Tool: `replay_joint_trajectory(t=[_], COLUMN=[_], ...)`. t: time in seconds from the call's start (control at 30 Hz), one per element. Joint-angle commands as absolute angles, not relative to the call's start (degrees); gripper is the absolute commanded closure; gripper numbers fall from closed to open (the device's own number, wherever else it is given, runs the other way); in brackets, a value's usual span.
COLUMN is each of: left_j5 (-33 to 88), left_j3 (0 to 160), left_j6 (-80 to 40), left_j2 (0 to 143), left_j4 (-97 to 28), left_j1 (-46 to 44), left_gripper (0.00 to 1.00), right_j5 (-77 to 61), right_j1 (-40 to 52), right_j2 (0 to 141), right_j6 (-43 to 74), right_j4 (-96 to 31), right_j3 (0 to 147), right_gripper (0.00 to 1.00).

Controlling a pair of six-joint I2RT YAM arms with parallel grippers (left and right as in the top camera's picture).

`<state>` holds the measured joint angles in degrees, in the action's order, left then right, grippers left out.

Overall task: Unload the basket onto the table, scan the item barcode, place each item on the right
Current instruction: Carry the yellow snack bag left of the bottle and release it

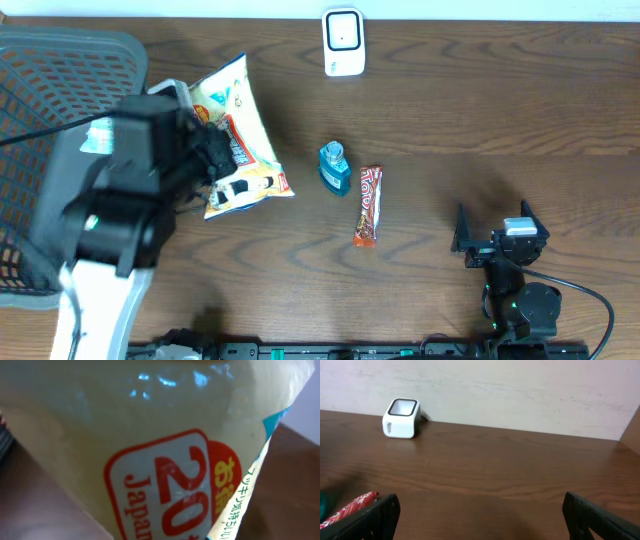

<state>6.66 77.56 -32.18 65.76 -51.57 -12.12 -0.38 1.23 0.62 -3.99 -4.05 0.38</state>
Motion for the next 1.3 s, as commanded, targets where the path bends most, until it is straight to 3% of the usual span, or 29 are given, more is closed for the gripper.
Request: replay_joint_trajectory(t=[0.0,0.27,0.63,1.13,1.2,1.27], left_j5=[0.21,0.03,-3.68,3.7,3.7,3.68], left_j3=[76.79,76.27,76.27,76.27,76.27,76.27], left_j6=[-42.04,-50.11,-50.52,-49.84,-49.8,-49.78], left_j2=[70.57,86.08,104.36,108.03,108.03,108.03], left_j4=[-51.81,-51.7,-48.97,-42.0,-42.35,-43.09], left_j1=[-14.04,-18.94,-22.39,-23.22,-23.22,-23.22], left_gripper=[0.93,0.93,0.93,0.93,0.83,0.51], right_j5=[-0.49,-0.51,-0.49,-0.51,-0.49,-0.49], right_j1=[1.06,1.06,1.06,1.06,1.06,1.06], right_j2=[0.34,0.34,0.34,0.34,0.34,0.34], right_j6=[-3.88,-3.88,-3.86,-3.88,-3.88,-3.86], right_j4=[-4.29,-4.29,-4.29,-4.29,-4.29,-4.29], right_j3=[0.32,0.32,0.32,0.32,0.32,0.32], right_gripper=[0.01,0.01,0.01,0.01,0.01,0.01])
